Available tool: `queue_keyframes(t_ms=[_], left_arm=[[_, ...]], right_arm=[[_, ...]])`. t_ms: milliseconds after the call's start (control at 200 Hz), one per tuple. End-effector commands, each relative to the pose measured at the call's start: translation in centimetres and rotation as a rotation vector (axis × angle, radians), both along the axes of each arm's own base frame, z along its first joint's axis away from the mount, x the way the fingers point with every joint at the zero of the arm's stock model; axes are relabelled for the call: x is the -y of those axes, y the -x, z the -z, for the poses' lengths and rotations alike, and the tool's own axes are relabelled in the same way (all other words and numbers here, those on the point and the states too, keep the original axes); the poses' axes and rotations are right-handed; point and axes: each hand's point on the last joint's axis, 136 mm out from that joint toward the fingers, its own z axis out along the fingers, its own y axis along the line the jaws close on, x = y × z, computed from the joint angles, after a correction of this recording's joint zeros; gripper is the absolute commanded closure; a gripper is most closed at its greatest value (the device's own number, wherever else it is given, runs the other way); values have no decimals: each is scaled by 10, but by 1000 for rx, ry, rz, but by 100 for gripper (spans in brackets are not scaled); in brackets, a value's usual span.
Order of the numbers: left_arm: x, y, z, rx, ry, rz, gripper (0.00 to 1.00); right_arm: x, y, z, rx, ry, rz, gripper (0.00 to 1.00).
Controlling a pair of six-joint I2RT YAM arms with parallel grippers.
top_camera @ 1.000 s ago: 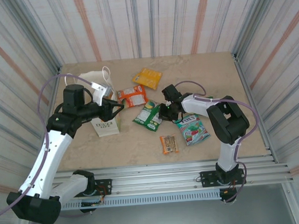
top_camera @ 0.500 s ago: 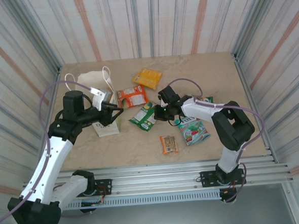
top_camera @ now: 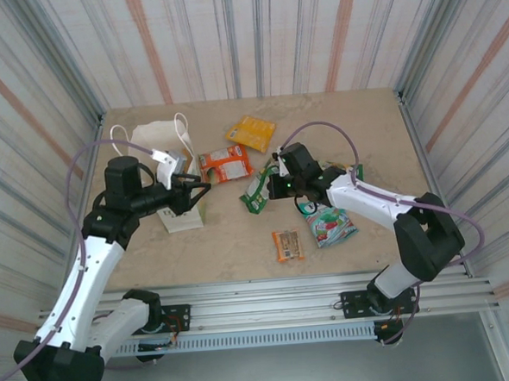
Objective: Place the snacks into the paper bag
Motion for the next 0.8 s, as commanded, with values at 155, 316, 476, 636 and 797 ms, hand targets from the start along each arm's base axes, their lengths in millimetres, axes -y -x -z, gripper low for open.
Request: queue_keyframes(t_ms=[155,316,476,636,797], left_arm=[[11,-8,17,-28,11,76,52],[20,-9,17,-5,-18,165,48],[38,4,10,3,-54,254,43],[49,12,4,105,-131,253,40],[28,-6,-8,105,-183,54,39]], right_arm=[[7,6,-25,157,142,-148,100],[6,10,-37,219,169,-234,100],[1,29,-49,307,140,-370,100],[7,33,-70,424,145,-429,100],[7,37,-86,484,136,-506,100]])
